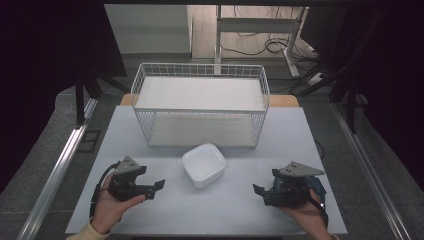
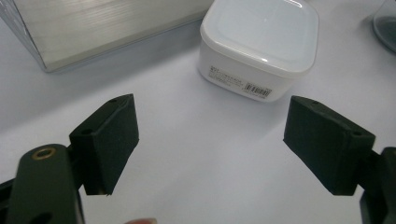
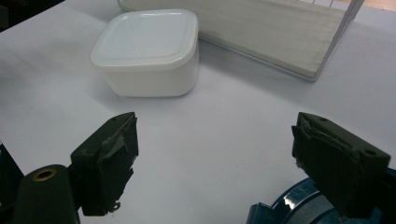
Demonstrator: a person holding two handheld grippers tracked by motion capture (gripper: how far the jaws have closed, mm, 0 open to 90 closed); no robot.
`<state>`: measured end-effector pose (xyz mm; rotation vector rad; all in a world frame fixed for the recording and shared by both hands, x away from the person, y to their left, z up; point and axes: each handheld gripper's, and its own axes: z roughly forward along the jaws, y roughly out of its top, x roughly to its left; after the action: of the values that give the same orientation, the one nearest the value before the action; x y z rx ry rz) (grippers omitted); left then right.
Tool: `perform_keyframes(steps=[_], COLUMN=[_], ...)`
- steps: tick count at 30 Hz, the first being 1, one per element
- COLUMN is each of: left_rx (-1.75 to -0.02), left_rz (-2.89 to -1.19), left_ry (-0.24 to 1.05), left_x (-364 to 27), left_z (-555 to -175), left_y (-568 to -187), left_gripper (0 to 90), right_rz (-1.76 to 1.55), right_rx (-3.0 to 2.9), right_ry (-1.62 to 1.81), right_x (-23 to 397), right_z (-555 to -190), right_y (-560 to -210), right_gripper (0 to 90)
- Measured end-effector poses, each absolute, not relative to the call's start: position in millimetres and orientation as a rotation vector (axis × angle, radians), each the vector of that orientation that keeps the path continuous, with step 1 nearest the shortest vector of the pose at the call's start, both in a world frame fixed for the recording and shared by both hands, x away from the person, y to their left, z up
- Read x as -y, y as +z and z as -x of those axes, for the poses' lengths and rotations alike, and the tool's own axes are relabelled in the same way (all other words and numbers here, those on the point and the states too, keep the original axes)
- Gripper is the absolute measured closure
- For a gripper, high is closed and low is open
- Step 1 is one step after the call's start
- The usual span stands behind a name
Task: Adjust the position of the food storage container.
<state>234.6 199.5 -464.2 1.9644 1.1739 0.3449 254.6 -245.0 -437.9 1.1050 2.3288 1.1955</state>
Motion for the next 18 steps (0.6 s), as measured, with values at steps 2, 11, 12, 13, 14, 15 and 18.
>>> perform_keyframes(steps=[2,11,12,13,14,15,18], left_rx=[-1.176,-1.188,-1.191,-1.191,-1.195,-1.197,-1.199], left_rz=[-1.967,-1.966,-1.966,-1.966,-1.966,-1.968,-1.977], left_ry=[0.341,0.341,0.340,0.340,0.338,0.335,0.328], left_x=[-201,-209,-210,-210,-210,-210,-208], left_z=[-235,-235,-235,-235,-235,-235,-235], left_y=[-463,-466,-466,-466,-467,-468,-471], left_gripper=[17.9,17.4,17.4,17.4,17.4,17.4,17.2], right_rz=[-1.127,-1.189,-1.197,-1.197,-1.206,-1.208,-1.238], right_rx=[-2.336,-2.371,-2.376,-2.376,-2.377,-2.380,-2.373], right_ry=[1.162,1.056,1.062,1.062,1.065,1.064,1.059], right_x=[247,258,259,259,261,262,269], right_z=[-257,-282,-285,-285,-287,-290,-297], right_y=[-434,-422,-421,-421,-420,-419,-418], right_gripper=[15.0,25.9,26.2,26.2,26.5,27.2,28.9])
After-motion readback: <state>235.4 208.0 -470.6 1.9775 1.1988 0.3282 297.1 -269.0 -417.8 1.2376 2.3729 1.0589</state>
